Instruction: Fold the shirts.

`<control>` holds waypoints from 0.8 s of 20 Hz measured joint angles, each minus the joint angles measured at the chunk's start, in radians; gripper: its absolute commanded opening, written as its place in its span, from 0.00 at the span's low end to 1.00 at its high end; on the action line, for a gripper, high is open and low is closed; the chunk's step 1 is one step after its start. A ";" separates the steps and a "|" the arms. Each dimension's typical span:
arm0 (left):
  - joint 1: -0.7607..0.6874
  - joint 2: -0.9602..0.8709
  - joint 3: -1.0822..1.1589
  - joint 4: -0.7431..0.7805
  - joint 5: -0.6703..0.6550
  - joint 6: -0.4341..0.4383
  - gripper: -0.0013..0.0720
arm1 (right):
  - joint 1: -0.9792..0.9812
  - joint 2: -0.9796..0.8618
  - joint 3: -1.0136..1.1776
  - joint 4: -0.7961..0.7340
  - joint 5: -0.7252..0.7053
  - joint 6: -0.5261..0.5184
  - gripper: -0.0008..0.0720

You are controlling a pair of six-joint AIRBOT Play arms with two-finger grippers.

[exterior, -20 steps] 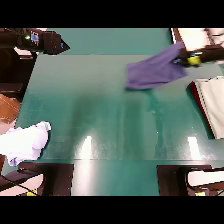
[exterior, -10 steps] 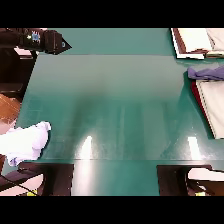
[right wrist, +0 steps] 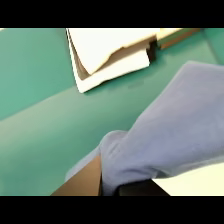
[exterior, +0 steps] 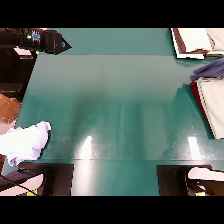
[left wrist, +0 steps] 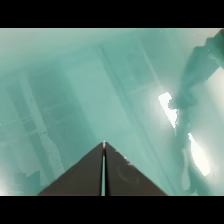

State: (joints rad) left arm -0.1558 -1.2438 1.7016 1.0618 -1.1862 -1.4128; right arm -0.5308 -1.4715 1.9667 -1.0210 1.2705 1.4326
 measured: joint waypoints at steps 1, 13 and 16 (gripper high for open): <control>0.000 0.000 0.000 0.000 -0.001 0.000 0.05 | -0.011 0.003 0.012 -0.003 0.023 0.000 0.03; 0.000 0.000 0.000 0.000 -0.030 0.006 0.05 | -0.232 0.251 -0.478 -0.271 0.167 -0.014 0.04; 0.000 0.000 0.000 0.000 -0.037 0.018 0.05 | -0.296 0.316 -0.637 -0.298 0.165 -0.023 0.56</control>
State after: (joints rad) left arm -0.1558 -1.2438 1.7016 1.0618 -1.2228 -1.3949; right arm -0.8268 -1.1553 1.3296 -1.3190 1.4357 1.4101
